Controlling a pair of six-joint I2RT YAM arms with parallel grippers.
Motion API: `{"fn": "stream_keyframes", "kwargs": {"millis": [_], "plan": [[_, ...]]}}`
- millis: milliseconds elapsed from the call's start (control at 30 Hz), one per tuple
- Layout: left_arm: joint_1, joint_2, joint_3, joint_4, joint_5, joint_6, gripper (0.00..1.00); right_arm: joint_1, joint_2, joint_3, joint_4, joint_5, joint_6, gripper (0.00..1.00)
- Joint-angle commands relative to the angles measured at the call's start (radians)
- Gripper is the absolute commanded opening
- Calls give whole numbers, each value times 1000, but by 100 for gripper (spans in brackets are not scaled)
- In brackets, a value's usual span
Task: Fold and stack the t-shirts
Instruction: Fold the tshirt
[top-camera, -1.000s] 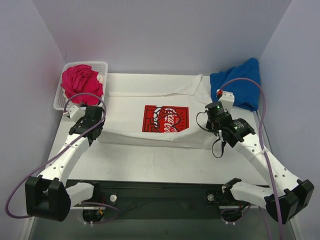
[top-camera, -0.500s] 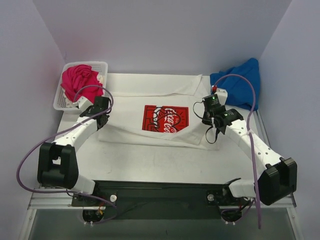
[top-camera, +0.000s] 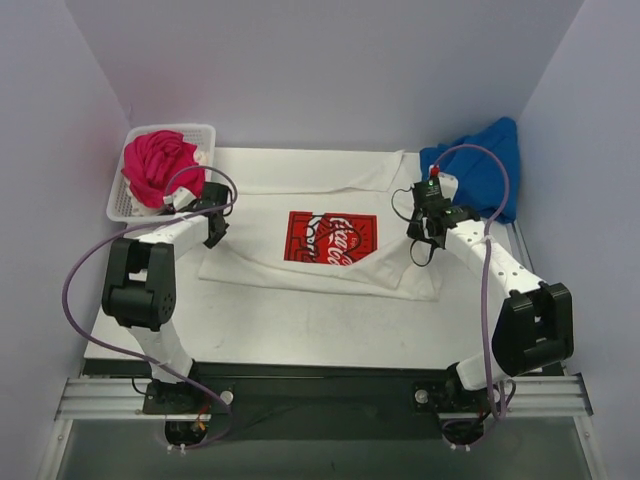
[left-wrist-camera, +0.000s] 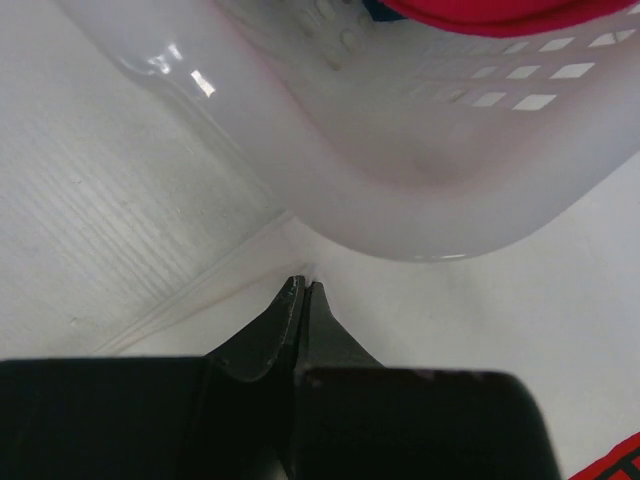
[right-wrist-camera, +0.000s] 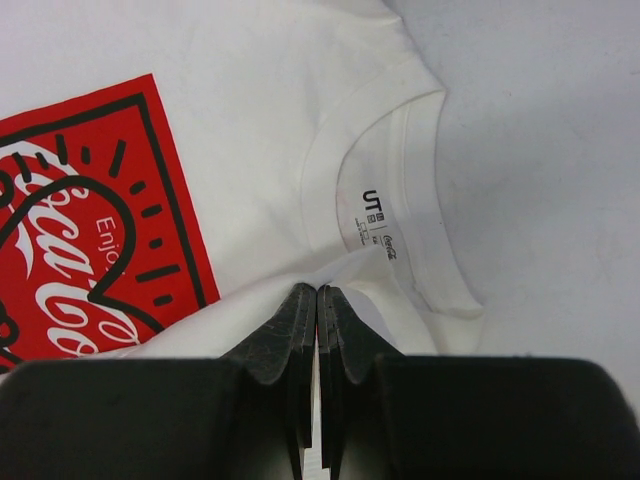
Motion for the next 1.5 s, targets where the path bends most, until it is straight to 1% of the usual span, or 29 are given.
{"fn": "stream_keyframes", "kwargs": {"millis": [0, 67, 133, 167, 200, 233, 267, 300, 333, 367, 467, 567, 633, 767, 867, 1100, 1367, 1467], "plan": [[13, 27, 62, 46, 7, 23, 0, -30, 24, 35, 22, -23, 9, 0], [17, 41, 74, 51, 7, 29, 0, -34, 43, 36, 27, -31, 18, 0], [17, 43, 77, 55, -9, 43, 9, -47, 70, 42, 27, -36, 29, 0], [15, 43, 80, 51, -22, 46, 15, -53, 80, 56, 27, -42, 31, 0], [15, 40, 82, 48, -42, 49, 30, -62, 99, 67, 28, -45, 34, 2], [17, 35, 82, 48, -54, 49, 34, -76, 110, 78, 27, -43, 37, 14], [15, 21, 80, 49, -69, 47, 40, -88, 123, 102, 25, -43, 41, 21], [17, 14, 77, 54, -78, 49, 47, -99, 139, 116, 27, -40, 52, 34], [15, 6, 77, 54, -86, 50, 57, -115, 149, 131, 27, -37, 54, 38], [12, -15, 70, 61, -94, 55, 61, -119, 155, 144, 27, -36, 55, 39], [-2, -74, 41, 61, -132, 63, 66, -114, 138, 173, 22, 3, 32, 41], [-22, -146, 8, 61, -166, 70, 70, -97, 92, 144, 13, 6, 23, 41], [-34, -178, -35, 66, -157, 75, 71, -87, 65, 93, -1, -31, 26, 41], [-54, -243, -102, 69, -120, 90, 71, -10, 5, -13, -8, -71, 37, 41], [-60, -264, -164, 72, -50, 80, 71, 45, -17, -83, -12, -95, 48, 41], [-85, -238, -265, 75, 10, 49, 68, 85, -11, -181, 24, -155, 74, 41], [-91, -211, -289, -58, -65, -2, 66, 96, 47, -194, 68, -188, 77, 40], [-85, -188, -288, -89, -68, -25, 66, 96, 64, -185, 77, -197, 75, 40]]}}
